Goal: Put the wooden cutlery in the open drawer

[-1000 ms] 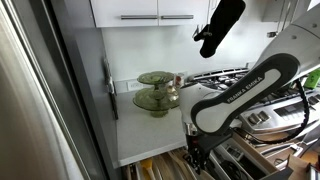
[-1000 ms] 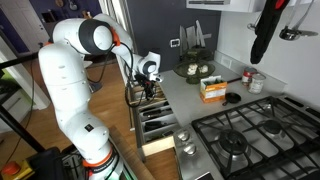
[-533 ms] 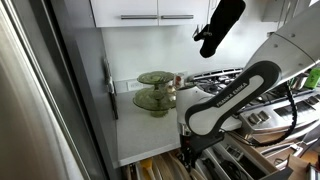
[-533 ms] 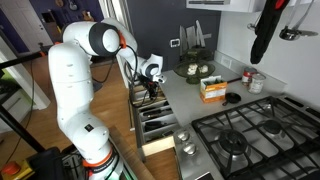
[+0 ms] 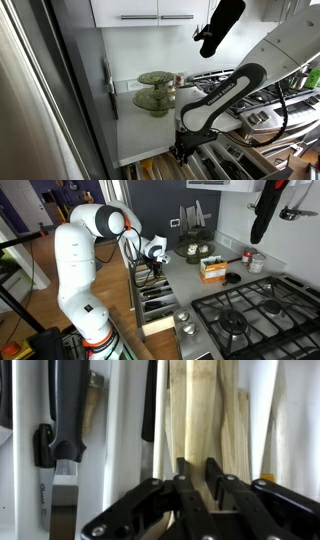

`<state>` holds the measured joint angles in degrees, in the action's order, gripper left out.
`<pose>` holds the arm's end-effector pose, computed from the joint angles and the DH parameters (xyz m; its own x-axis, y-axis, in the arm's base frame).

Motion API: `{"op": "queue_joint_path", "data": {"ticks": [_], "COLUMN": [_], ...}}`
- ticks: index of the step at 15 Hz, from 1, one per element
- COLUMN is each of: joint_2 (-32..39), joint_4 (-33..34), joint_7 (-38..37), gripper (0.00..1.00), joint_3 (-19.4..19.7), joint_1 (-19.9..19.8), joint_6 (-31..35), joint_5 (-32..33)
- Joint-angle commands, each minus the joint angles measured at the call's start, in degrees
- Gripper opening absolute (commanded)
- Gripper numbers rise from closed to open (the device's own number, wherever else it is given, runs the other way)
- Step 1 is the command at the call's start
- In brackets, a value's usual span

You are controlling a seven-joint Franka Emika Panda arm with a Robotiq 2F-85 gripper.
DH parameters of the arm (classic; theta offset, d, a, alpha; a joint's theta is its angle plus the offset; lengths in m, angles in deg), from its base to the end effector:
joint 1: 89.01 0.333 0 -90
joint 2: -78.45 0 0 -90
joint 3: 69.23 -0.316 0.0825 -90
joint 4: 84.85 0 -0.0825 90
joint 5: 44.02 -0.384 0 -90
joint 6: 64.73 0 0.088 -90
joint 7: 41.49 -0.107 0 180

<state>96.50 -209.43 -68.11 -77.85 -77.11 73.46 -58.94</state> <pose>0.5191 0.1961 0.2414 0.9398 -0.2917 -0.1782 -0.3171 -0.9385 -0.1363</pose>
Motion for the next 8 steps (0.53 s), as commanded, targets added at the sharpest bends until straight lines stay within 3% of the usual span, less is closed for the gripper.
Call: {"op": "queue_joint_path", "data": {"ticks": [1,2,4,8], "joint_2": [1.7,1.6,0.1,-4.6], "joint_4": [1.0,0.8,-0.4,-4.2], "joint_7": [1.0,1.6,0.5,-1.0], "gripper": [0.06,0.48,0.54,0.84], "joint_3": [0.1,0.0,0.3,0.3], "joint_1": [-0.4,-0.5,-0.2,-0.2], "joint_6": [2.0,1.2,0.9,0.3], "joint_5": [-2.0,-2.1,-1.5,-2.0]}}
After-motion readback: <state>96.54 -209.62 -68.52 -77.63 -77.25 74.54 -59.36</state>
